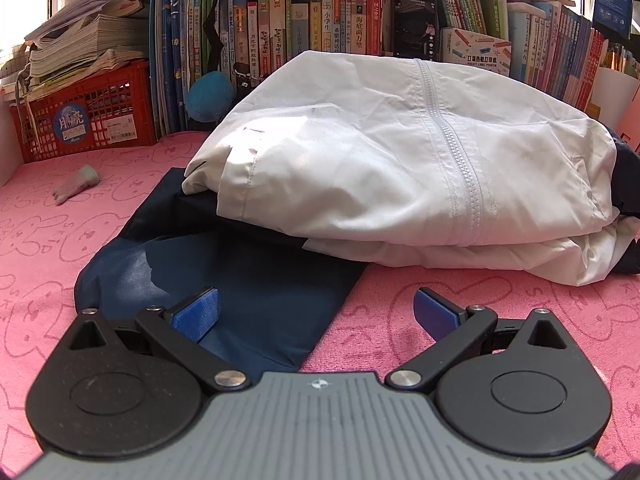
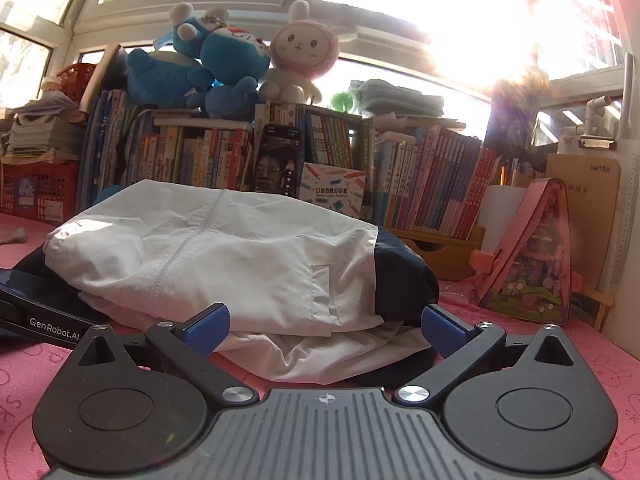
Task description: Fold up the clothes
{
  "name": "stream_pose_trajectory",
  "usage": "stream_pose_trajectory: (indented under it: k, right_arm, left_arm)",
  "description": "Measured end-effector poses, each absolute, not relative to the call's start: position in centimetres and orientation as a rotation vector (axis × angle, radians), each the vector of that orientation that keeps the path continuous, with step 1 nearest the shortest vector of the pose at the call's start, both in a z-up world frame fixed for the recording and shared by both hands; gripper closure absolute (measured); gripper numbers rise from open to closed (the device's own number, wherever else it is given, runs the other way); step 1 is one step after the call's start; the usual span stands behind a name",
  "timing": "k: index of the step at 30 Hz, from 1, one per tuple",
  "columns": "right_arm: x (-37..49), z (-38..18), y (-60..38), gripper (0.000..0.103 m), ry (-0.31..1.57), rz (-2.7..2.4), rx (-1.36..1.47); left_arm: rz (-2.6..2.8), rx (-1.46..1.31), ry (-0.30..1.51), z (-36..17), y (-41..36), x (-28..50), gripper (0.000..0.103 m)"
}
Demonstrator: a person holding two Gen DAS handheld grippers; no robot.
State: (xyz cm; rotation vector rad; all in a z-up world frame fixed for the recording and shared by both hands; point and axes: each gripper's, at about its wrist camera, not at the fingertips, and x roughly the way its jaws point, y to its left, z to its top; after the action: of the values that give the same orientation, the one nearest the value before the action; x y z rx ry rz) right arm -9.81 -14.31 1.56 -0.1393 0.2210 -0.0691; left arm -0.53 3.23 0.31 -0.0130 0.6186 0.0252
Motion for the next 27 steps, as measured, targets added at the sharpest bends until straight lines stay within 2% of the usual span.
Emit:
stream_pose_trajectory:
  k: [27]
  right_arm:
    - [-9.64,1.56,-14.52,0.000,0.229,-0.078,-0.136]
  left_arm:
    - [0.023,-0.025,0.614,0.38,3.46,-0.64,0.000]
